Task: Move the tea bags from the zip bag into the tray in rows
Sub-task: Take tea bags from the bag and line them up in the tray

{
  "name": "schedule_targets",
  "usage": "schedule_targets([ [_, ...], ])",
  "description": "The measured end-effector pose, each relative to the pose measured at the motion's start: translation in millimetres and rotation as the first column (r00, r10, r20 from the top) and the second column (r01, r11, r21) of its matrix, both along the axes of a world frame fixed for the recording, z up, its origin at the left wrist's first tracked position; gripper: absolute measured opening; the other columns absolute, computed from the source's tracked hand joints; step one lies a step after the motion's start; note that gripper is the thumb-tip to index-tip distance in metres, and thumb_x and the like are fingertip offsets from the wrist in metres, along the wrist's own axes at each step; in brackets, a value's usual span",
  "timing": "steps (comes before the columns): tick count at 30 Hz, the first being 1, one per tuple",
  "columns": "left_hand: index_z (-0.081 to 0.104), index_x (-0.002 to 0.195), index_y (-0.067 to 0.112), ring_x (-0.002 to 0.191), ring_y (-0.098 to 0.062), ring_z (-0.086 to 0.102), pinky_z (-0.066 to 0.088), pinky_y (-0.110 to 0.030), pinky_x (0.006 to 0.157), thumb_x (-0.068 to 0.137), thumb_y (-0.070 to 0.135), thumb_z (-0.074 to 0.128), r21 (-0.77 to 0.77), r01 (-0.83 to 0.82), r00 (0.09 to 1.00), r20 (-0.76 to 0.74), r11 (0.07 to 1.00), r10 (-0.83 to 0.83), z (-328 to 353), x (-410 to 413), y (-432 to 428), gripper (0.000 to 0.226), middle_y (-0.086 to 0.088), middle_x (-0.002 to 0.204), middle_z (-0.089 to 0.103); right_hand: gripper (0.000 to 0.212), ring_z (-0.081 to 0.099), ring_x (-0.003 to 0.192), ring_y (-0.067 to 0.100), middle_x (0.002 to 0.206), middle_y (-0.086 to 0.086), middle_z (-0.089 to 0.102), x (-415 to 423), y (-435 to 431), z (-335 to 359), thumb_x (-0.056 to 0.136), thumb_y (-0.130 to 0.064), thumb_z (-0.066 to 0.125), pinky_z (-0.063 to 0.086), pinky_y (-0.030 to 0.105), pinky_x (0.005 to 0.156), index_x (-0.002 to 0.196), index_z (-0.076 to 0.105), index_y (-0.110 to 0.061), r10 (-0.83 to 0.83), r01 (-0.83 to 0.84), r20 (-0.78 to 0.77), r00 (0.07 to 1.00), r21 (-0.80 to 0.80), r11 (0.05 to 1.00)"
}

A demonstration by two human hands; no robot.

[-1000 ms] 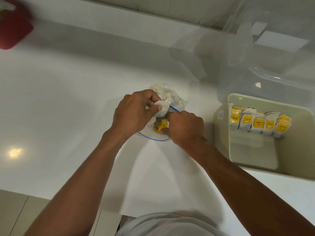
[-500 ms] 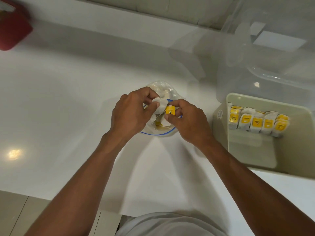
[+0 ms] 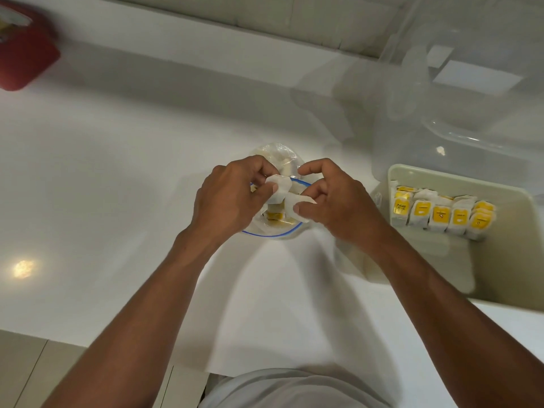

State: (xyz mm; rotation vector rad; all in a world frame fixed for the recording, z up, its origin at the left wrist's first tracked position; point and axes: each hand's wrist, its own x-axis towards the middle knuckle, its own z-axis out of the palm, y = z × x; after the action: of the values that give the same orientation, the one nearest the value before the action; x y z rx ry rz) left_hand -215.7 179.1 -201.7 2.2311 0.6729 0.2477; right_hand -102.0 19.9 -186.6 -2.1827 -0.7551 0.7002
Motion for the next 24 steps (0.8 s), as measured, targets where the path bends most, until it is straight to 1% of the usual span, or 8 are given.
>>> schedule_targets([
  [4,0.061,0.108,0.05,0.062,-0.006,0.059,0.056,-0.042,0.071,0.088,0.036,0.067,-0.025,0.051,0.999,-0.012,0.998,-0.052,3.1,0.2,0.9,0.025,0.019,0.084,0.069,0.024,0.063,0.065,0.007,0.072,-0.012,0.071,2.1,1.7,0.0,0.074,-0.024,0.08,0.053,0.032,0.069,0.09,0.064,-0.031,-0.074,0.074,-0.003,0.997,0.048,0.996],
  [8,0.065,0.099,0.045,0.07,-0.004,0.061,0.055,-0.039,0.071,0.089,0.04,0.064,-0.022,0.034,0.999,-0.009,0.999,-0.034,6.5,-1.3,-0.7,0.011,0.021,0.082,0.069,0.007,0.067,0.057,0.01,0.071,-0.007,0.066,2.4,1.1,0.9,0.083,-0.027,0.074,0.048,0.03,0.061,0.084,0.067,-0.028,-0.051,0.049,0.038,0.998,0.05,0.998],
  [10,0.066,0.093,0.04,0.067,-0.002,0.059,0.053,-0.035,0.069,0.09,0.038,0.063,-0.037,0.012,1.0,0.005,0.999,-0.012,8.6,-2.2,-1.0,0.005,0.021,0.082,0.069,0.007,0.066,0.055,0.011,0.069,-0.006,0.064,2.5,-1.1,4.6,0.085,-0.022,0.073,0.047,0.027,0.057,0.088,0.069,-0.026,-0.03,0.032,-0.02,0.999,0.071,0.997],
  [13,0.07,0.089,0.036,0.069,-0.004,0.062,0.046,-0.027,0.068,0.09,0.032,0.066,-0.108,0.023,0.999,0.037,0.994,-0.019,14.0,-5.7,-2.2,0.005,0.017,0.088,0.069,0.02,0.064,0.061,0.013,0.075,-0.003,0.066,2.6,-7.2,12.6,0.086,-0.01,0.071,0.05,0.027,0.057,0.1,0.07,-0.024,0.005,0.01,-0.129,0.992,0.119,0.993],
  [17,0.072,0.091,0.038,0.067,-0.003,0.054,0.043,-0.023,0.066,0.089,0.03,0.07,-0.1,0.076,0.994,0.086,0.992,-0.068,19.3,-8.4,-3.5,0.008,0.011,0.085,0.061,0.019,0.061,0.061,0.012,0.072,-0.007,0.07,5.9,-22.5,19.1,0.08,-0.015,0.078,0.054,0.033,0.066,0.095,0.071,-0.025,-0.012,0.02,-0.081,0.997,0.1,0.995],
  [20,0.071,0.093,0.032,0.064,-0.015,0.055,0.047,-0.034,0.066,0.091,0.023,0.067,-0.217,0.191,0.978,0.123,0.957,-0.167,27.7,-7.1,-6.9,0.009,0.001,0.07,0.062,0.008,0.061,0.062,0.012,0.072,0.001,0.071,6.2,-35.1,27.7,0.079,-0.018,0.08,0.051,0.032,0.067,0.084,0.075,-0.022,-0.025,0.039,-0.082,0.996,0.174,0.984],
  [22,0.07,0.092,0.026,0.066,-0.022,0.064,0.055,-0.042,0.07,0.09,0.017,0.063,-0.249,0.227,0.971,0.131,0.942,-0.2,34.3,-6.4,-11.9,0.012,0.001,0.071,0.067,0.006,0.059,0.062,0.016,0.074,0.005,0.071,5.5,-43.3,33.1,0.079,-0.02,0.08,0.046,0.027,0.065,0.083,0.077,-0.023,-0.03,0.038,-0.046,0.998,0.183,0.982],
  [24,0.07,0.089,0.022,0.071,-0.022,0.07,0.057,-0.048,0.078,0.085,0.013,0.059,-0.259,0.257,0.964,0.139,0.931,-0.227,41.4,-4.4,-18.9,0.015,0.002,0.078,0.071,0.008,0.059,0.067,0.019,0.078,0.001,0.069,7.4,-53.1,38.1,0.078,-0.024,0.08,0.043,0.025,0.065,0.084,0.077,-0.029,-0.044,0.039,0.032,0.999,0.161,0.986],
])
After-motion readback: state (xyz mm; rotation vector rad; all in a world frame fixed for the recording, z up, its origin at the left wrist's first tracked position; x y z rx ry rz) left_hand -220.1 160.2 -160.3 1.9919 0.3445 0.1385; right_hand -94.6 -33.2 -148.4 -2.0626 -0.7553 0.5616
